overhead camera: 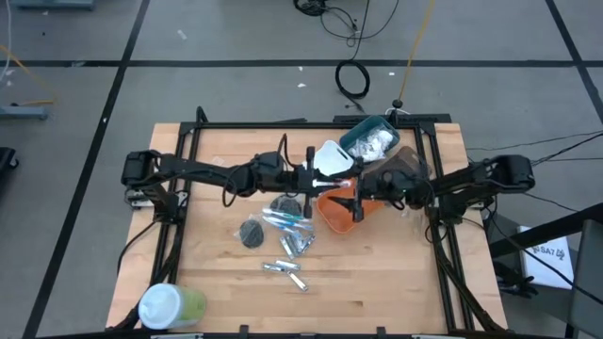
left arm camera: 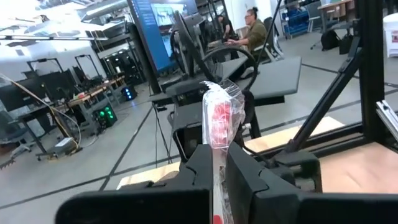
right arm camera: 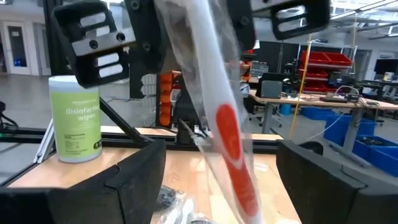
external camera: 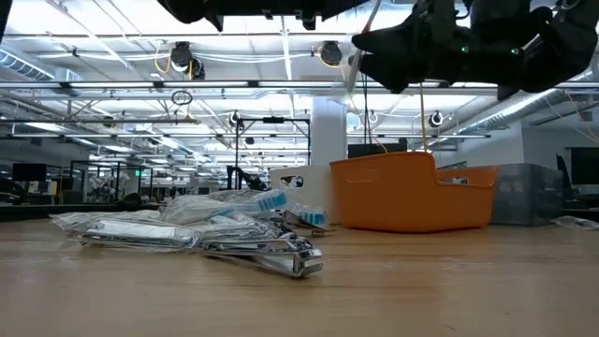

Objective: Pick & Place Travel size toiletries
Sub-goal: Put the orange toothbrush into the black bin

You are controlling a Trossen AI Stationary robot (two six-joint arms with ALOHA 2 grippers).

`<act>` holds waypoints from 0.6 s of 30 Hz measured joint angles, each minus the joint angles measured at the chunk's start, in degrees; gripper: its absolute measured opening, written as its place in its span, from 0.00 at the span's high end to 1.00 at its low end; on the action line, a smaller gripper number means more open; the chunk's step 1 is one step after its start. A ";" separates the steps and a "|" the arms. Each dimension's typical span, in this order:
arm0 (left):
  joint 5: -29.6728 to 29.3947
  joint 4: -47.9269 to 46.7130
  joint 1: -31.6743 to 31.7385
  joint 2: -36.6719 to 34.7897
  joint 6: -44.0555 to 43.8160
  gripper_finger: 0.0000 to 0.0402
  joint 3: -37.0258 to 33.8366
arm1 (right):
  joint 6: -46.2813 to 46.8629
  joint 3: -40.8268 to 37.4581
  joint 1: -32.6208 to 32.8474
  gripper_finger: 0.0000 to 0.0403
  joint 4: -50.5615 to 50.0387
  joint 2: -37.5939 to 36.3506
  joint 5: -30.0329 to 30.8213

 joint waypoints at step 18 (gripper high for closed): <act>-1.72 -0.75 -0.22 -0.07 -0.64 0.96 0.00 | -3.78 1.19 0.35 0.94 -0.69 2.00 0.10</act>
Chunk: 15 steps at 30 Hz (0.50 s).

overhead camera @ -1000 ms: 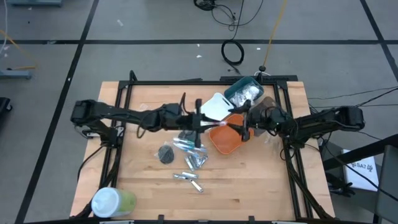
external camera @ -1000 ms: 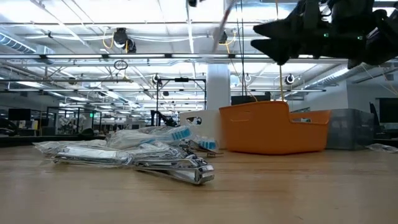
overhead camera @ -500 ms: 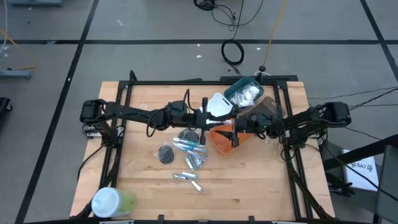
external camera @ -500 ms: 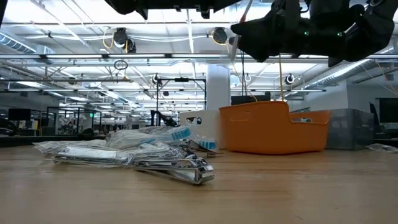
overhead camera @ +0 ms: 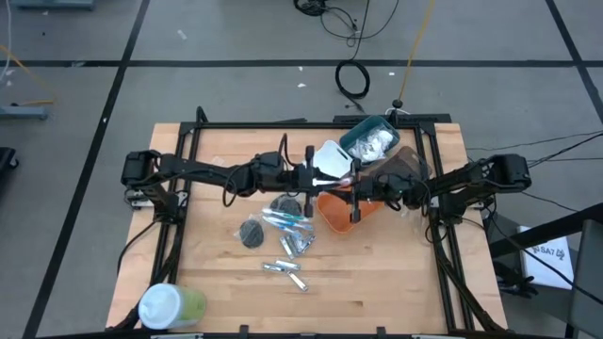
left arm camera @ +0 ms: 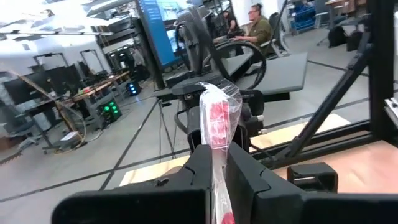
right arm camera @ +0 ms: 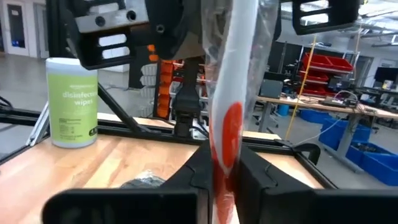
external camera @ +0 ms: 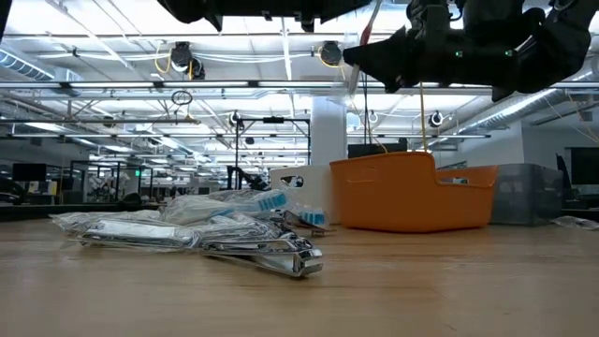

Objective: Pick & Place Travel size toiletries
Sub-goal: Put the orange toothbrush into the black bin

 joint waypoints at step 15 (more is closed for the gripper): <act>-36.28 -23.13 -8.25 -12.35 5.04 0.41 0.31 | -1.90 -4.48 -2.80 0.96 -27.46 -19.70 23.98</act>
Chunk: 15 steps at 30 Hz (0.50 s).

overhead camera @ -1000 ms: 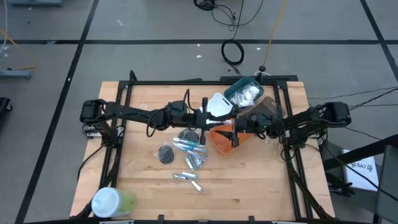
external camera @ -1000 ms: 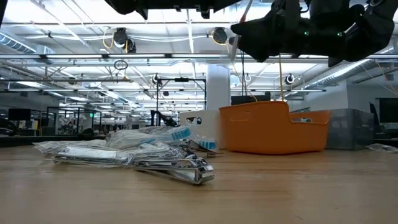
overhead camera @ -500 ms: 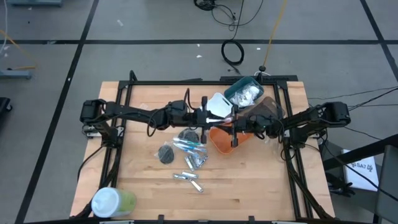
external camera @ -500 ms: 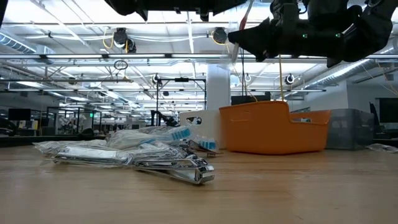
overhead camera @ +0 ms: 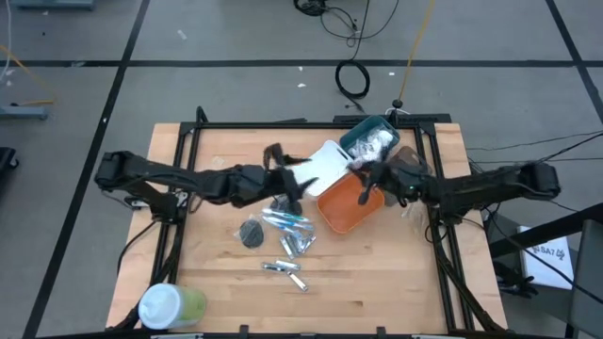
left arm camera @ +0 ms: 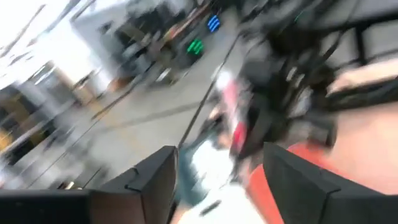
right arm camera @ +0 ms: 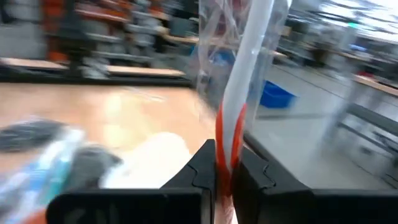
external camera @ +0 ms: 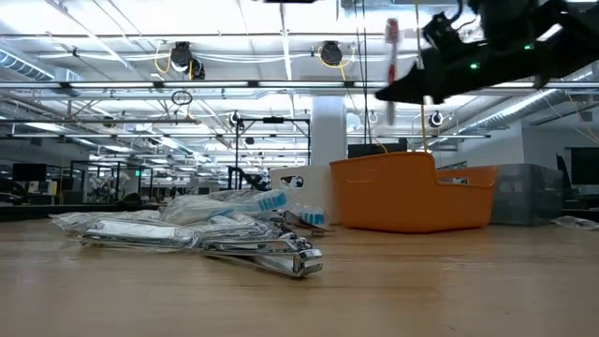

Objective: Pick & Place Travel size toiletries
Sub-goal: Put the orange toothbrush into the black bin

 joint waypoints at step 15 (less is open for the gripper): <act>-16.55 -41.77 3.21 -0.29 -34.46 0.40 -0.04 | 25.67 -8.92 0.00 0.96 -36.94 -25.44 18.20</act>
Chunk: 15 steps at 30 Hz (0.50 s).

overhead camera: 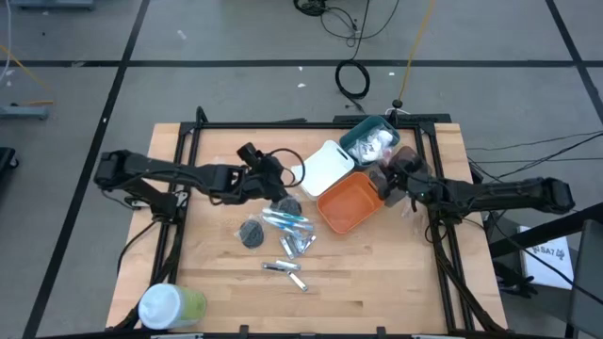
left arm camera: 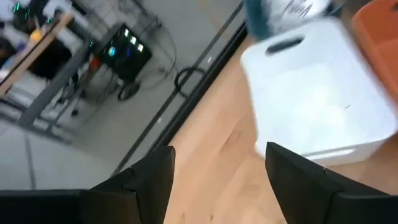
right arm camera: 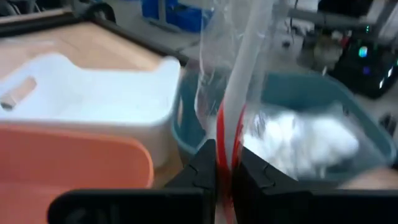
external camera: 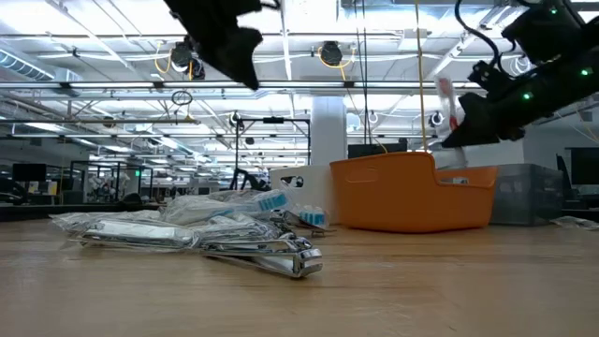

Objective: Pick & Place Travel size toiletries
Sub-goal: Put the orange toothbrush into the black bin

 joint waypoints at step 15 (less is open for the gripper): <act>0.07 -2.23 1.69 2.71 -1.76 0.42 -0.02 | 14.16 -0.30 0.09 0.95 -26.28 -9.94 -0.44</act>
